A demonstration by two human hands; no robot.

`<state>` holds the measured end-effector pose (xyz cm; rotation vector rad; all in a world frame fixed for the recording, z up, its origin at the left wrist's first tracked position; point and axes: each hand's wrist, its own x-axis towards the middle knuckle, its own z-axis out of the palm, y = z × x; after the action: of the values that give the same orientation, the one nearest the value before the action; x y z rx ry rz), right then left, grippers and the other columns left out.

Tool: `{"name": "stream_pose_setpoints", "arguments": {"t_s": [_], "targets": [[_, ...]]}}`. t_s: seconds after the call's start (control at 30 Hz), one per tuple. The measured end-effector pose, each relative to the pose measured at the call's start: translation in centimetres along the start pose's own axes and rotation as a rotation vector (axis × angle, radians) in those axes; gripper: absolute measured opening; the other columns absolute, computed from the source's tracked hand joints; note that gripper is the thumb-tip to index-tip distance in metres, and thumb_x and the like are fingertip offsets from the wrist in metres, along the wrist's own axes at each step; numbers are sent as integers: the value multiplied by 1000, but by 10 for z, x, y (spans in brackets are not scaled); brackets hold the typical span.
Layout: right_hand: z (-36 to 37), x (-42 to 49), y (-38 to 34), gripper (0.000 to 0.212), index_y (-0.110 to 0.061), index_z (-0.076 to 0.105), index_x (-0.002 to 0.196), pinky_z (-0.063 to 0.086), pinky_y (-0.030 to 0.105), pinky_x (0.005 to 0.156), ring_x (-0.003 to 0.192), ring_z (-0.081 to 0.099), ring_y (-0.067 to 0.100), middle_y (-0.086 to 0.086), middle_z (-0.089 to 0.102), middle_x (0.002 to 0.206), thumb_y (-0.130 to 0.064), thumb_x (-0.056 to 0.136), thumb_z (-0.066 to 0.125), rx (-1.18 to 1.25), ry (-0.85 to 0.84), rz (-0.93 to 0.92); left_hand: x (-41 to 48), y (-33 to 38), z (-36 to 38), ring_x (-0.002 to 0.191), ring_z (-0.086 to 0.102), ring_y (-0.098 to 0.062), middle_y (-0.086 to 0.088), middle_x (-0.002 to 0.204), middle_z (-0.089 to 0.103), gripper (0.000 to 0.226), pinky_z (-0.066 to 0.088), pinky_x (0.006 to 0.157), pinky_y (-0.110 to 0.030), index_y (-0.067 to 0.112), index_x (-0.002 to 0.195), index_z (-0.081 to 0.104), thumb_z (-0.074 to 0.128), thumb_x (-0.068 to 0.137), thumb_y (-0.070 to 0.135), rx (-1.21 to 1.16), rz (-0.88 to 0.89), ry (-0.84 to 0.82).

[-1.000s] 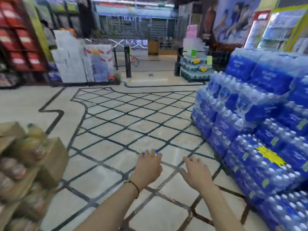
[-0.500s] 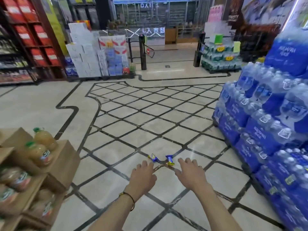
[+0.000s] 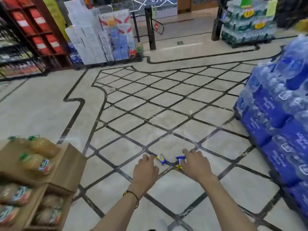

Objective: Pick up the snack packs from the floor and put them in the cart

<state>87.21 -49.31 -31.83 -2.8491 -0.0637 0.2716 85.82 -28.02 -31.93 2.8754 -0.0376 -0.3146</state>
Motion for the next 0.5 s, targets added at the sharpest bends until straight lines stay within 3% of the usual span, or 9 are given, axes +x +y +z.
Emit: {"name": "stream_pose_setpoints", "arguments": {"t_s": [0.27, 0.5], "targets": [[18, 146, 14, 35, -23, 46, 130, 48, 38, 75, 109, 51, 30, 8, 54, 118, -30, 95, 44, 53, -83, 131, 158, -6, 26, 114, 49, -28, -6, 127, 50, 38, 48, 86, -41, 17, 131, 50, 46, 95, 24, -88, -18, -76], [32, 273, 26, 30, -19, 49, 122, 53, 43, 66, 94, 56, 29, 8, 58, 104, -23, 93, 46, 123, -58, 131, 291, -13, 39, 110, 52, -29, -7, 131, 48, 37, 46, 80, -38, 16, 129, 49, 49, 92, 23, -47, -74, -123]]}}
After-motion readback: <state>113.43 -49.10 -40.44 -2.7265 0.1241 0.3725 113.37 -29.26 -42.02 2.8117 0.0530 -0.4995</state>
